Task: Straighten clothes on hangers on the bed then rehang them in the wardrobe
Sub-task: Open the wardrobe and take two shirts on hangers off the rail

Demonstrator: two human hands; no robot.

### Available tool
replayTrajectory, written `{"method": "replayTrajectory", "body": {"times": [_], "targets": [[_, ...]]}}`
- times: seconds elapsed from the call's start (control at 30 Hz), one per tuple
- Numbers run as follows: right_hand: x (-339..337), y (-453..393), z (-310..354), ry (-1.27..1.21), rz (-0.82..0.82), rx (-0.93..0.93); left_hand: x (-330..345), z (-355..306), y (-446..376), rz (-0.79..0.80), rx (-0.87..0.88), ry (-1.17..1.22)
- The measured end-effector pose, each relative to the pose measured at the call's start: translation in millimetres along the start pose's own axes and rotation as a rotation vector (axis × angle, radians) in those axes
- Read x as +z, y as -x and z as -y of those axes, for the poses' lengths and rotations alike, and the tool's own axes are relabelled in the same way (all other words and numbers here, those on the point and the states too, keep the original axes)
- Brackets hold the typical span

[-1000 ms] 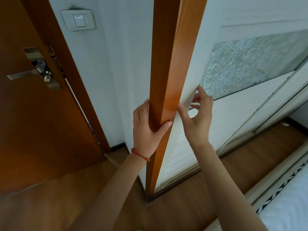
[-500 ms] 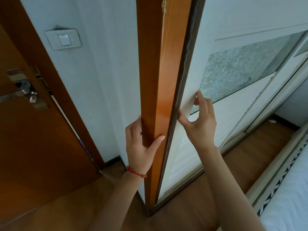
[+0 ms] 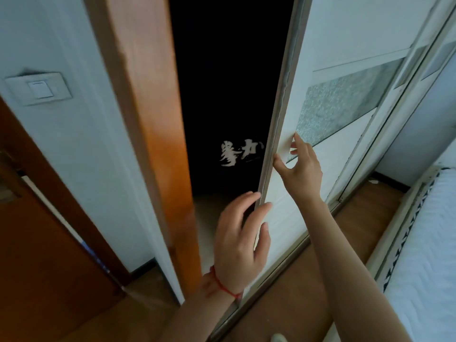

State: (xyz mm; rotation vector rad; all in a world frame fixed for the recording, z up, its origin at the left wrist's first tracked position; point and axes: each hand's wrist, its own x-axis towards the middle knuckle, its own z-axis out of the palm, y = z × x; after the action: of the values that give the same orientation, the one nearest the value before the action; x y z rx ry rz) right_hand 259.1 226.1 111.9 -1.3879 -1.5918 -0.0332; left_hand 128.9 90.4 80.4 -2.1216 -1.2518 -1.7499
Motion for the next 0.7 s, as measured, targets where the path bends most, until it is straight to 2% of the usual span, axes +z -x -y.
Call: {"method": "replayTrajectory", "body": {"times": [0.13,0.2,0.47,0.7], "targets": [[-3.1,-29.3,-35.2,0.024,-0.012,-0.042,86.5,27.7,-40.7,0.237,-0.442,0.108],[-3.6,-44.0,-55.5,0.033,-0.023,-0.086,125.9,45.0,-63.2,0.305,-0.577,0.100],[-0.3,-101.3,-131.7,0.023,-0.026,-0.150,241.2,69.9,-108.9,0.245,-0.604,0.151],[-5.0,-151.0,-192.3,0.039,0.028,-0.109,301.5,60.6,-148.9,0.296,-0.618,0.179]]}}
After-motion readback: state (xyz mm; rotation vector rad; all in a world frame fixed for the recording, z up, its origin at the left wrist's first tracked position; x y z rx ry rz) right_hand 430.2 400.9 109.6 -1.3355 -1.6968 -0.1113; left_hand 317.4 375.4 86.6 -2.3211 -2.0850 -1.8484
